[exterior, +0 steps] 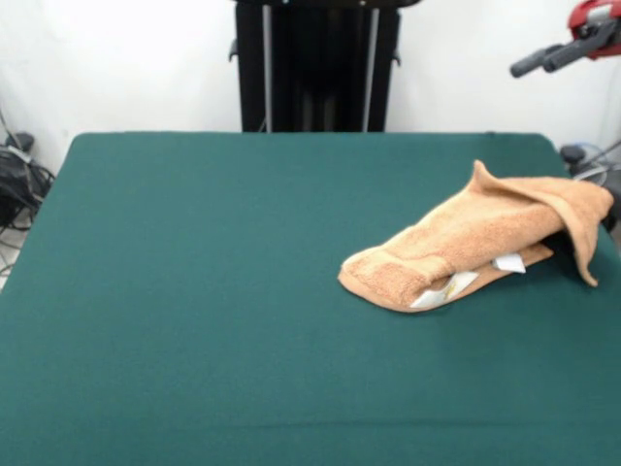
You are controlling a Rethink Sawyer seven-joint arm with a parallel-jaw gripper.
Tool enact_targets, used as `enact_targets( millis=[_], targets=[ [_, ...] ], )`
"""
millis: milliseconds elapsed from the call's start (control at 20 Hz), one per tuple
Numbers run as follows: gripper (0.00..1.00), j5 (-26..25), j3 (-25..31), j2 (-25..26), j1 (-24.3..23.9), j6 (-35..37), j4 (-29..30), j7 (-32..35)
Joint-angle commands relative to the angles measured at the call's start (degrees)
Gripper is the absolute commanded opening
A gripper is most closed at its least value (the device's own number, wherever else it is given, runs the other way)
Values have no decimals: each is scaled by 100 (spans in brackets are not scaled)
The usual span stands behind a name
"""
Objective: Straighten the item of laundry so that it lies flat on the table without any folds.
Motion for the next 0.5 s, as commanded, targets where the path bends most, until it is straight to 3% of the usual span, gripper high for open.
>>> enact_targets(
  millis=[50,500],
  targets=[
    [100,-50,990,441,29,-555,324,95],
    [100,250,898,989,194,-550,188,844]
  ],
)
